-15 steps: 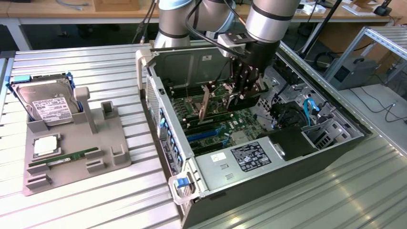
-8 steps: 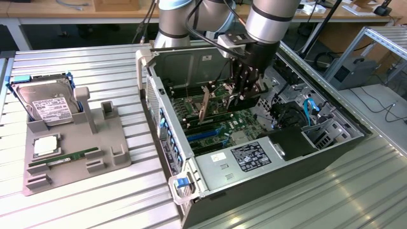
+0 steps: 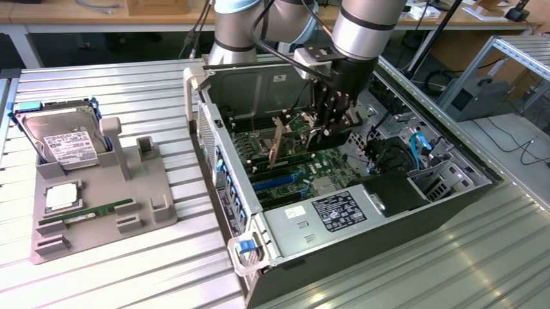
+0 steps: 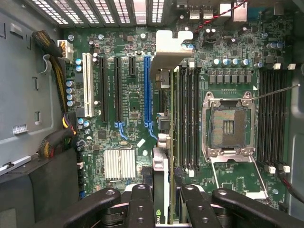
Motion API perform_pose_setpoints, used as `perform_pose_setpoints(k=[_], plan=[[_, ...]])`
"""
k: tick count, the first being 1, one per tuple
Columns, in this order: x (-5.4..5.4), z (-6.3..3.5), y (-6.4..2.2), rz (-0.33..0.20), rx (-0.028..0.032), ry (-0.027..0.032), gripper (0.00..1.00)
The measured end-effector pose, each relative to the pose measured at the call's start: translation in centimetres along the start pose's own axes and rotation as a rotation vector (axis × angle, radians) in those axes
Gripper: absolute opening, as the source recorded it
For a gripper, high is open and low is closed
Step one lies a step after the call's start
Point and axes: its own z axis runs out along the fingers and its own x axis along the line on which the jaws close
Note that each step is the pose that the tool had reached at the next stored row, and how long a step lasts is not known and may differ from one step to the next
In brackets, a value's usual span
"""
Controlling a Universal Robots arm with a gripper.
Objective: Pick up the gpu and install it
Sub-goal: 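Insert the gpu into the slot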
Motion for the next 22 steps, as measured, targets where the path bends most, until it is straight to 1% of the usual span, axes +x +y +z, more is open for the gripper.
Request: perform_pose_setpoints(k=[14, 22], plan=[[0.17, 0.2, 0.01, 0.0, 0.0, 0.0001, 0.27], [0.26, 0.33, 0.71, 0.0, 0.0, 0.0, 0.27]])
